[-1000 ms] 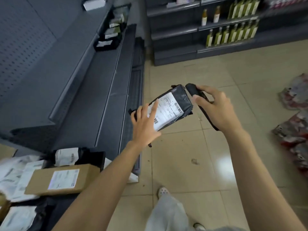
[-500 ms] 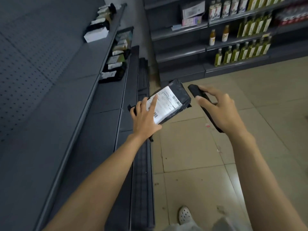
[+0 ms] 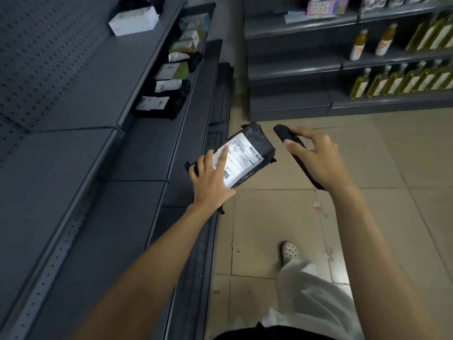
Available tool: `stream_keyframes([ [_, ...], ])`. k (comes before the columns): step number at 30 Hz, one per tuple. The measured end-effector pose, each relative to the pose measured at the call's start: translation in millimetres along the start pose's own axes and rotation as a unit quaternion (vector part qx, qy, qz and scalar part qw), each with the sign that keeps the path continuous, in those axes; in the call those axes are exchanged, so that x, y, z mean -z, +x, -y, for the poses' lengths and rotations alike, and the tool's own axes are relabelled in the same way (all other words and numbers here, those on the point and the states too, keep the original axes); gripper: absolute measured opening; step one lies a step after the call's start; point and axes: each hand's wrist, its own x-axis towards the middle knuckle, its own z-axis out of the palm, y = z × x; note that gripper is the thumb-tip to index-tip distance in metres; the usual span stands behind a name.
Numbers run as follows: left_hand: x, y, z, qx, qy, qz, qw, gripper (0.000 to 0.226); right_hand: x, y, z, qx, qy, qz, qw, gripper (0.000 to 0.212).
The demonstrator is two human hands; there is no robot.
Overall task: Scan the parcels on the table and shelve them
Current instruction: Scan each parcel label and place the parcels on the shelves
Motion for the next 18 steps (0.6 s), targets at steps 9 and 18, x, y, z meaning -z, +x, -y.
stream_keyframes([
  [9,-27,121,-1,0.208,-0.061,0.041,0.975,0.121,-39,190,-1,0.049,-0.02,0.143,0.988,0.047],
  [18,-70,166,93,0.451,-0.083,0.041,0.888,0.117,-172,293,24,0.11,-0.078,0.349,0.928,0.045],
])
